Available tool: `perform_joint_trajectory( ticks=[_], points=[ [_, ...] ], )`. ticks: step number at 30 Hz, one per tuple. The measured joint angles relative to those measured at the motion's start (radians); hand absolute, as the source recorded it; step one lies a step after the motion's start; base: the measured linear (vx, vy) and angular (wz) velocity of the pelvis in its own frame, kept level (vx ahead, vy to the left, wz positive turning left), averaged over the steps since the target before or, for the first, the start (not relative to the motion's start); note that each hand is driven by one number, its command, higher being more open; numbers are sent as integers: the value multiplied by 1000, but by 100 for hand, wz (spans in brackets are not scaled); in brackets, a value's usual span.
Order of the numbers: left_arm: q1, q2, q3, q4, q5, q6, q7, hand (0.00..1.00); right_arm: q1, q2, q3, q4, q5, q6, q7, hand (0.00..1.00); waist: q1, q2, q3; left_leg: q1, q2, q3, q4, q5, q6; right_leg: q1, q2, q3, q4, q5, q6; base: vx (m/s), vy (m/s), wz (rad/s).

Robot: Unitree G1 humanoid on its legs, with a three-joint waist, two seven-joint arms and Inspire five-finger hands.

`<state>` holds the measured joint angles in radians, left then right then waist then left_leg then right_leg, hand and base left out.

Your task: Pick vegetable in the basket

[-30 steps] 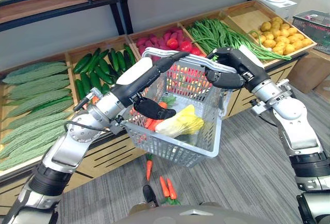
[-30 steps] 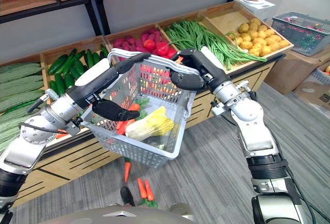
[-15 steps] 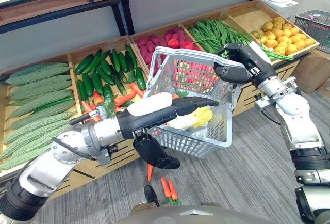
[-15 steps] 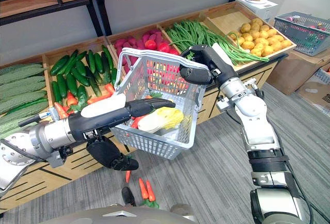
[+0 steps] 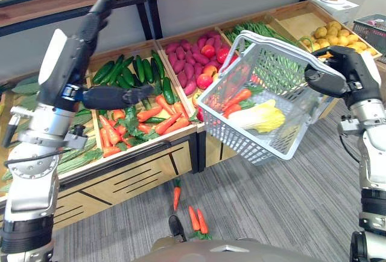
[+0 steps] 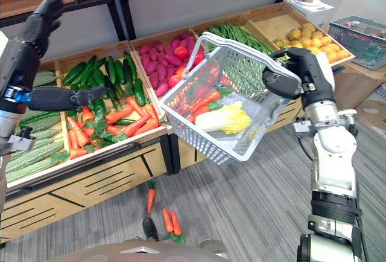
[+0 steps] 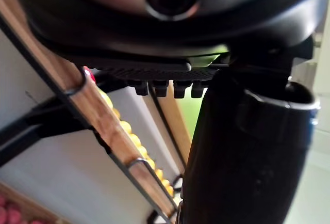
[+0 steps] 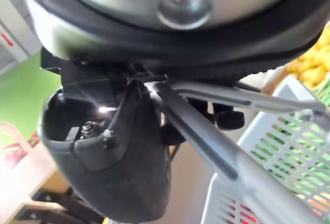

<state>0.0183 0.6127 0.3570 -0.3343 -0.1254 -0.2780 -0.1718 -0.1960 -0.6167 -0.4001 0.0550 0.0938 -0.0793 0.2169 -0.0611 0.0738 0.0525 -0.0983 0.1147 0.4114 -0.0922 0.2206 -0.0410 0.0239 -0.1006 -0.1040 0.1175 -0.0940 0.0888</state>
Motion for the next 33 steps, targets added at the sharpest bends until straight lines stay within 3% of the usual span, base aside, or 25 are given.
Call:
perform_joint_trajectory(
  ticks=[6, 13, 18, 24, 30, 32, 33],
  points=[
    [103, -133, 92, 62, 64, 17, 45, 100, 114, 0, -113, -57, 2, 0, -5, 0, -14, -5, 1, 0, 0, 1, 0, -2, -3, -1, 1, 1, -1, -3, -3, 0, 0, 0],
    [192, -365, 245, 235, 36, 52, 100, 100, 244, 0, -218, -93, 13, 0, -5, 0, -27, -10, 0, -1, 2, 2, 0, -4, -4, 0, 3, 1, -5, -5, -4, 0, 0, 0],
    [236, -498, 363, 370, -138, 85, 168, 100, 336, 32, -325, -93, 19, 0, -6, 0, -30, -18, 0, -9, 2, -4, 0, -4, -4, 0, 2, -3, -15, -9, -10, 0, 0, 3],
    [267, -563, 558, 471, -195, 88, 236, 100, 364, 136, -468, -89, 31, 4, -44, 0, -45, -37, -12, -14, 1, -5, 0, -5, -3, -1, 0, -5, -20, -9, -10, 0, 0, 1],
    [268, -591, 783, 589, -323, 80, 366, 100, 411, 215, -631, -48, 110, 4, -132, 0, -50, -45, -46, -14, -1, -13, 0, -12, 1, 11, 0, -16, -32, -11, -11, 2, 8, 4],
    [272, -629, 826, 623, -350, 76, 394, 100, 423, 253, -655, -48, 131, 4, -161, 0, -50, -41, -56, -15, -4, -14, 0, -25, -11, 11, -2, -16, -33, -13, -9, -1, 17, -1],
    [285, -650, 832, 659, -359, 69, 403, 100, 428, 291, -662, -48, 141, 4, -178, 0, -50, -45, -65, -14, -12, -11, 0, -54, -44, 12, -13, -14, -38, -14, -11, 2, 61, -1]
  ],
)
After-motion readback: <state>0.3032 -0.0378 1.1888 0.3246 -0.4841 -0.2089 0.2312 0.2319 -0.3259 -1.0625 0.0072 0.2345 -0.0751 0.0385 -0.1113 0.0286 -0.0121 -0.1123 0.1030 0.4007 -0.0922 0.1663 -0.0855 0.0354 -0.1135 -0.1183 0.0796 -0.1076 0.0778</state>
